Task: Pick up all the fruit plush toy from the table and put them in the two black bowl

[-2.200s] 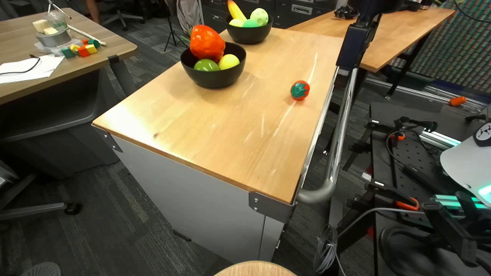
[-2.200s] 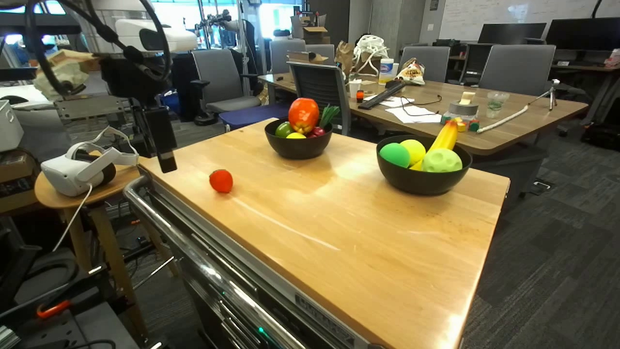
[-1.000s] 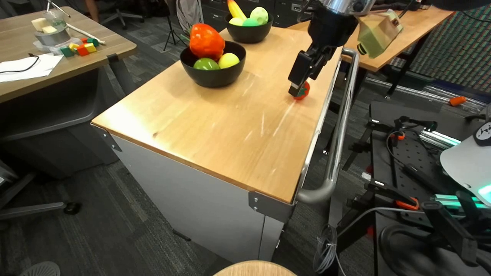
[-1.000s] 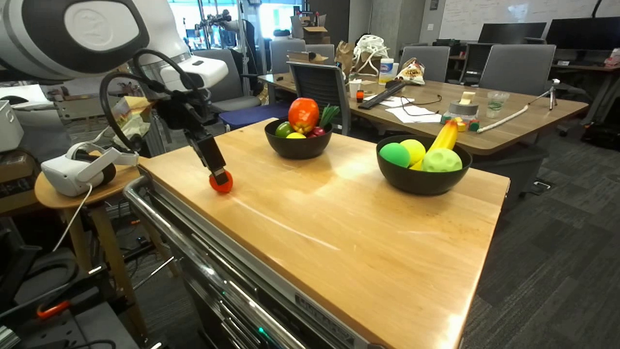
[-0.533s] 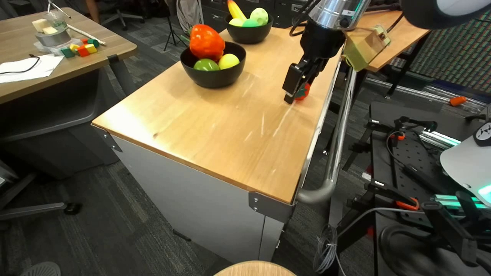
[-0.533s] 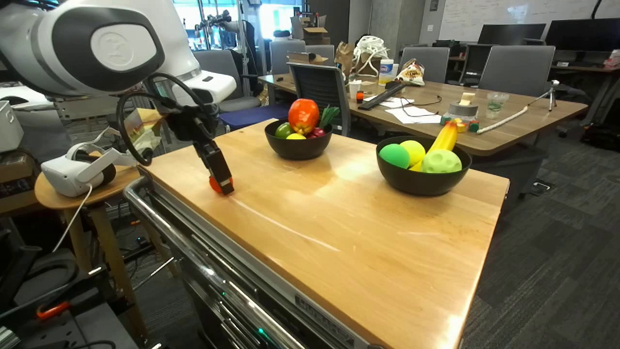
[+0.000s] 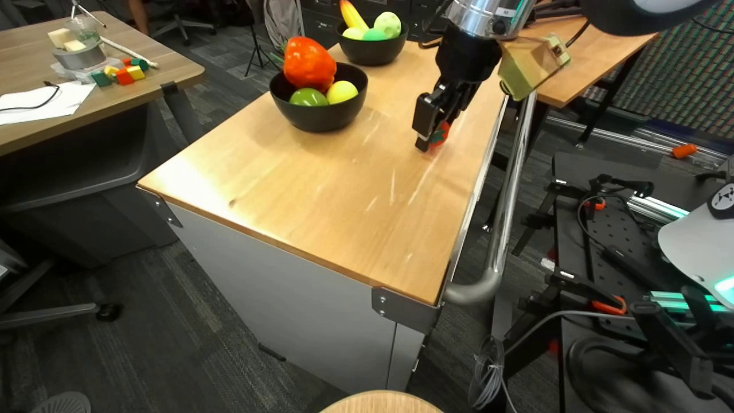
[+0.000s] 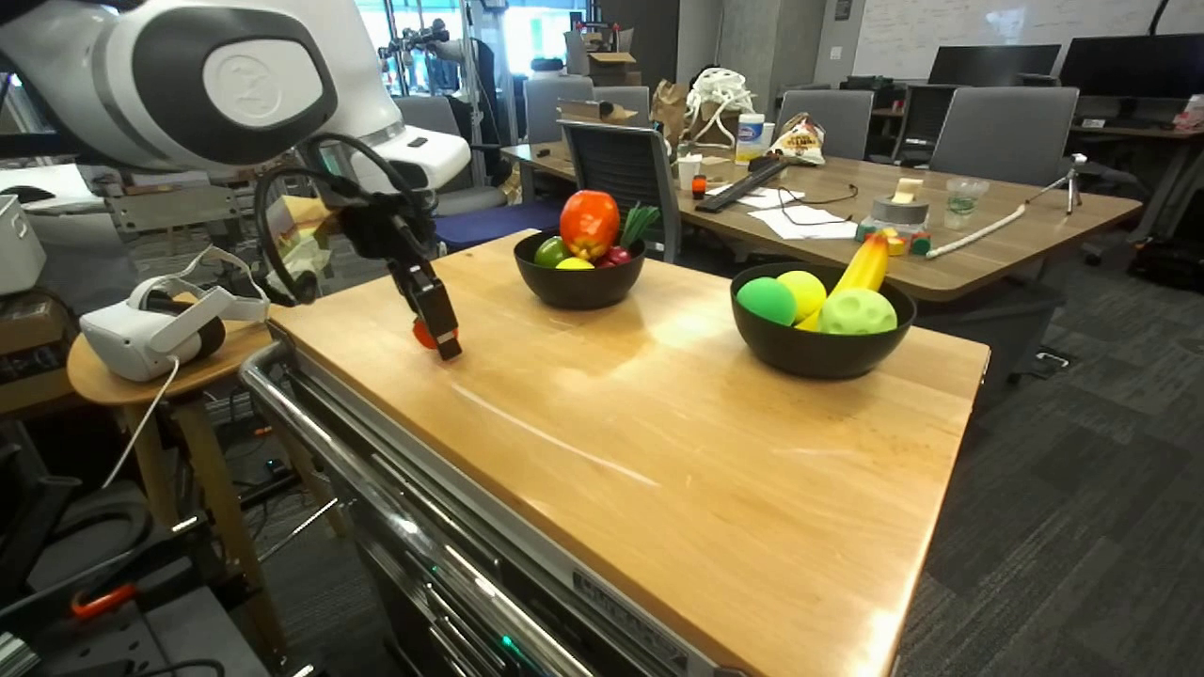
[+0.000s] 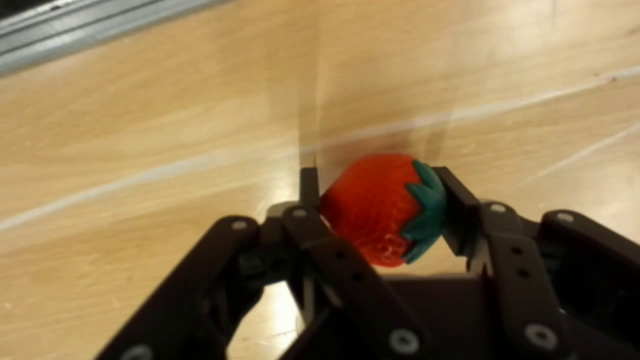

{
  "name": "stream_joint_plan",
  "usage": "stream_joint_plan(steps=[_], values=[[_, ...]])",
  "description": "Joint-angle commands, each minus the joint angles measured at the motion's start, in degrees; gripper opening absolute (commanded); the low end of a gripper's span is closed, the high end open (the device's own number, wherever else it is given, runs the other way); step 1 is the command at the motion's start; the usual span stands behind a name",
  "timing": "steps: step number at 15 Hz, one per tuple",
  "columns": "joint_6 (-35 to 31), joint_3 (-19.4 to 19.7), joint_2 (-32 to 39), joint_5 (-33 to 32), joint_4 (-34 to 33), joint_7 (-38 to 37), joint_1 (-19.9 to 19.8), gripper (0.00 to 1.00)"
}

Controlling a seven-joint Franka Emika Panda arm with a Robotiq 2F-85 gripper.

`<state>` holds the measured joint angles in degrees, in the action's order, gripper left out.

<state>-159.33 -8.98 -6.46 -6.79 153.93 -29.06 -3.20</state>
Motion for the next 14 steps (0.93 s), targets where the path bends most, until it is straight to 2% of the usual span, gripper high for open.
stream_joint_plan(steps=[1,4,6,12,13,14], values=[[5.7,0.3,2.3,-0.4,-10.8,2.1,2.1,0.30],[11.3,0.6,6.4,-5.0,-22.2,0.8,2.4,0.30],[15.2,1.6,10.8,-5.2,-29.4,2.0,2.9,0.30],[23.2,4.8,27.4,2.8,-48.8,7.6,4.4,0.30],[25.2,5.0,29.5,4.1,-51.8,8.4,4.7,0.80],[27.4,5.4,31.5,5.0,-54.9,8.6,5.1,0.82]])
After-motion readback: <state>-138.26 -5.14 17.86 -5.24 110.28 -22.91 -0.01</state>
